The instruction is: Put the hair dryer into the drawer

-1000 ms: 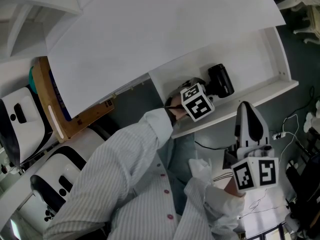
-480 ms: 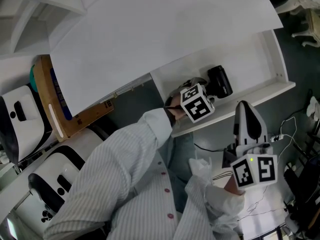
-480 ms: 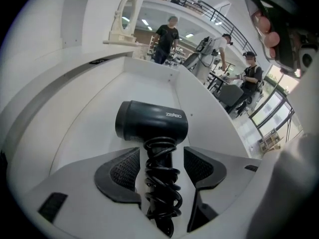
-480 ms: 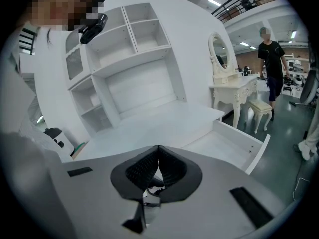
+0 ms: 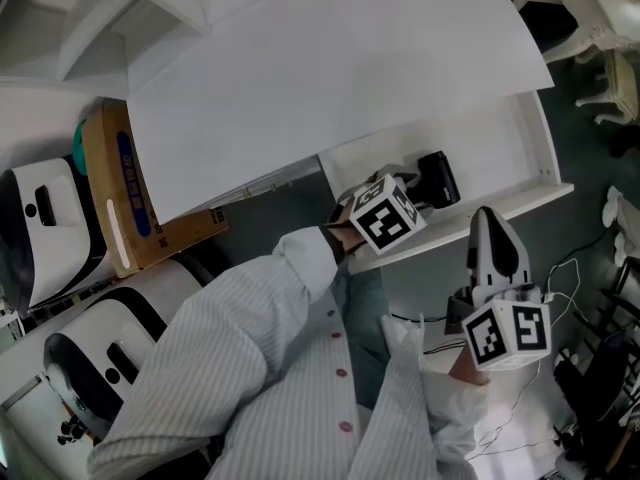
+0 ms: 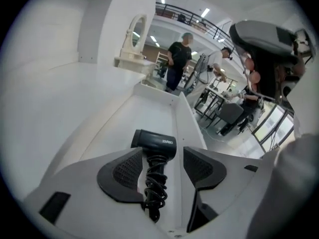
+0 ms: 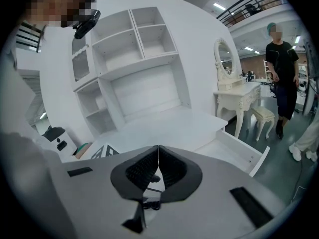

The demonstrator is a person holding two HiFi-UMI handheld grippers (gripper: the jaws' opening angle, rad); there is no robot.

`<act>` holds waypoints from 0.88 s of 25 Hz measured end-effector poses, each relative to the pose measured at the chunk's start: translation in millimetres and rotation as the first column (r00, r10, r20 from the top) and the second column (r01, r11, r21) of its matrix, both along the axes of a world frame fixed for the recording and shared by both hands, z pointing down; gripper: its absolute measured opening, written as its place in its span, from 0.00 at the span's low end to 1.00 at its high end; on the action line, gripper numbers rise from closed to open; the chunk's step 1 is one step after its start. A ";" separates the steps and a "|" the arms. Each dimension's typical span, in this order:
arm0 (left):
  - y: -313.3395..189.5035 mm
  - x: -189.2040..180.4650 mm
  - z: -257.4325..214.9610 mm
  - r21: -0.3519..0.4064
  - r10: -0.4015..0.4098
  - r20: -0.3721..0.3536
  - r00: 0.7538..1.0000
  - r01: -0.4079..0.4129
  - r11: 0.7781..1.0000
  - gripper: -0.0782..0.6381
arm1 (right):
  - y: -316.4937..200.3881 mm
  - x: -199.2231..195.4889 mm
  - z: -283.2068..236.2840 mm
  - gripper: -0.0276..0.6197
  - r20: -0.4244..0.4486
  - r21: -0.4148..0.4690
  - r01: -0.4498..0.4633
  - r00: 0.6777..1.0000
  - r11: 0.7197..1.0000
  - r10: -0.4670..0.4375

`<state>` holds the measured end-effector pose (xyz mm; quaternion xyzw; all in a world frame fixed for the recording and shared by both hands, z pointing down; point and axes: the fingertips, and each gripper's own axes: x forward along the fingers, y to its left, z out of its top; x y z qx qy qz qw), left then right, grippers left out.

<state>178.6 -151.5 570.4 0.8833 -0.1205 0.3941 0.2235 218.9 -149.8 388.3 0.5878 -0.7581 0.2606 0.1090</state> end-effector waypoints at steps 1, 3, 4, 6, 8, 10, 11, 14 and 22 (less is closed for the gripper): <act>-1.9 -1.7 -11.0 -0.005 -0.024 -0.025 0.999 0.024 1.000 0.48 | -0.2 -1.3 -4.2 0.06 -0.001 0.005 0.005 1.000 1.000 -0.005; -5.8 -5.4 -35.2 -0.009 -0.072 -0.083 0.994 0.071 0.997 0.45 | -0.4 -3.8 -12.7 0.06 -0.005 0.014 0.016 1.000 1.000 -0.016; -7.8 -7.5 -48.2 -0.008 -0.095 -0.114 0.989 0.095 0.995 0.44 | -0.4 -5.2 -16.9 0.06 -0.007 0.019 0.022 1.000 1.000 -0.022; -11.3 -12.7 -74.6 -0.002 -0.139 -0.178 0.974 0.141 0.990 0.40 | -0.4 -8.5 -25.3 0.06 -0.013 0.031 0.036 0.999 0.999 -0.035; -15.1 -19.3 -100.7 0.011 -0.177 -0.238 0.955 0.185 0.983 0.36 | -0.9 -13.1 -33.2 0.06 -0.018 0.045 0.052 0.999 0.998 -0.051; -18.7 -27.0 -126.7 0.027 -0.208 -0.290 0.934 0.225 0.974 0.31 | -2.0 -18.4 -40.8 0.06 -0.022 0.059 0.071 0.997 0.996 -0.070; -19.9 -31.2 -139.7 0.035 -0.222 -0.315 0.923 0.245 0.969 0.28 | -2.5 -21.3 -44.5 0.06 -0.024 0.065 0.081 0.997 0.995 -0.080; -21.5 -42.6 -177.1 0.063 -0.253 -0.382 0.889 0.299 0.952 0.20 | -5.1 -30.7 -56.0 0.06 -0.026 0.089 0.115 0.993 0.989 -0.113; -22.8 -65.9 -250.5 0.120 -0.275 -0.511 0.815 0.385 0.915 0.12 | -12.8 -58.2 -79.8 0.06 -0.034 0.133 0.204 0.979 0.970 -0.201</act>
